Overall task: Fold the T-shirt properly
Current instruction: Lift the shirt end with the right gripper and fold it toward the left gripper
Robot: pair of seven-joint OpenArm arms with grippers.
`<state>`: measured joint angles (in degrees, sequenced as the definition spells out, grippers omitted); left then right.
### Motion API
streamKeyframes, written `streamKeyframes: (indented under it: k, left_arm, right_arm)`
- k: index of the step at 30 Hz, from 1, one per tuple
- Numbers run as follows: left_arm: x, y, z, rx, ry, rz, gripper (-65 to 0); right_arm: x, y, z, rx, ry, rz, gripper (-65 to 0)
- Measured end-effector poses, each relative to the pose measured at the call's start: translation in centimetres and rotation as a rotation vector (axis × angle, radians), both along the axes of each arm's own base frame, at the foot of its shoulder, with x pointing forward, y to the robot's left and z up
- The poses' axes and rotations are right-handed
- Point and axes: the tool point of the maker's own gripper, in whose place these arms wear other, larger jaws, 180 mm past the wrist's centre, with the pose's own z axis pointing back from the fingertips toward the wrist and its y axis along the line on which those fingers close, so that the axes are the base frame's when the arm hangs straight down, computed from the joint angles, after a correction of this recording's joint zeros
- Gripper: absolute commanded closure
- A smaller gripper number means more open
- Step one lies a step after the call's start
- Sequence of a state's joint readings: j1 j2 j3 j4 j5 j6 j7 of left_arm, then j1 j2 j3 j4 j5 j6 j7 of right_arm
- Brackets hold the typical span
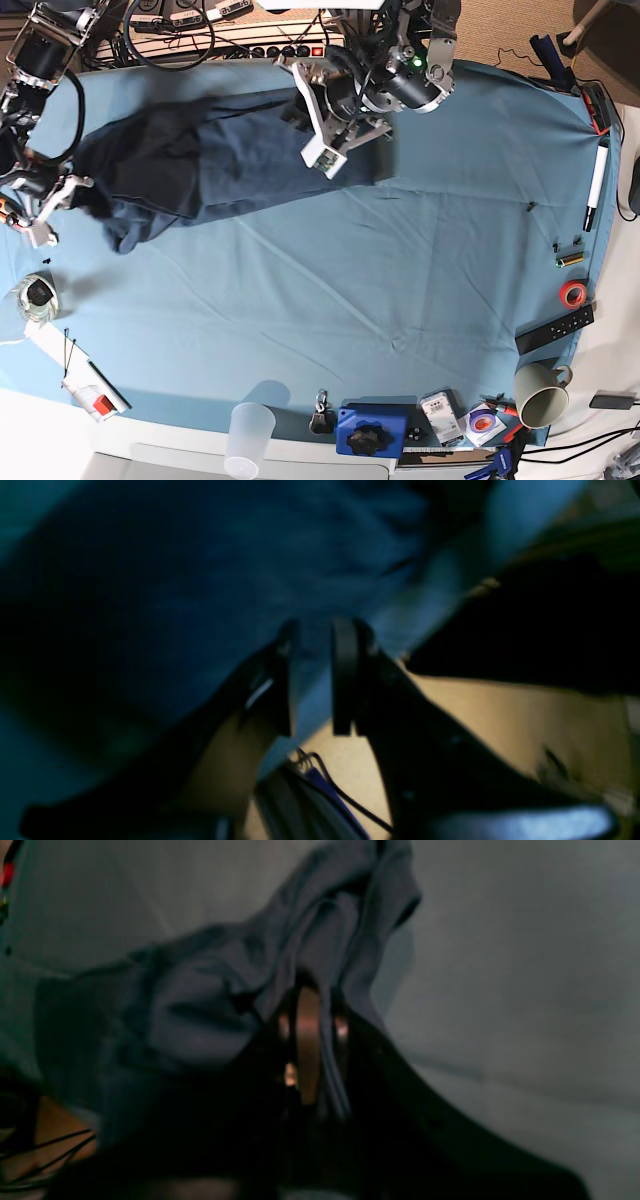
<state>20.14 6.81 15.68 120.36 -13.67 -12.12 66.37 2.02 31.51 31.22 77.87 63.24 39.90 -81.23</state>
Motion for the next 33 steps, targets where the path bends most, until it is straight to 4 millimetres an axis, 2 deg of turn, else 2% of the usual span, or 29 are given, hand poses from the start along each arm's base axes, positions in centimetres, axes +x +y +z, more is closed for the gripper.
streamKeyframes:
  k: [4,7,10,14,17,21,26,33]
  left_arm:
    - [1.7,2.8,-0.2,0.129,-0.051,0.113,-9.8]
    - [2.5,5.4,-0.5,0.229,-0.089,0.182,-9.8]
    - [3.0,8.3,-0.9,0.346,-0.119,0.232,-9.8]
    - [3.4,11.1,-1.1,0.451,-0.148,0.291,-9.8]
    - [3.7,13.3,-1.0,0.529,-0.172,0.344,-9.8]
    - [3.8,13.8,-1.0,0.551,-0.181,0.344,-9.8]
    - [4.0,15.7,-0.8,0.624,-0.204,0.398,-9.8]
    - [3.3,21.2,-1.2,0.748,-0.168,0.527,-9.8]
  right_arm:
    - [0.7,0.8,2.4,-0.077,-0.074,0.046,0.0]
    - [1.1,2.1,3.2,-0.137,-0.112,0.071,0.0]
    - [1.1,2.8,2.5,-0.148,-0.106,0.068,0.0]
    - [0.3,3.8,1.2,-0.128,-0.08,0.066,0.0]
    - [-0.4,5.1,1.2,-0.137,-0.09,0.086,0.0]
    - [-1.1,6.5,2.2,-0.185,-0.129,0.12,0.0]
    - [-2.3,8.2,3.1,-0.232,-0.158,0.156,0.0]
    - [-2.8,12.2,4.5,-0.158,-0.241,0.195,0.0]
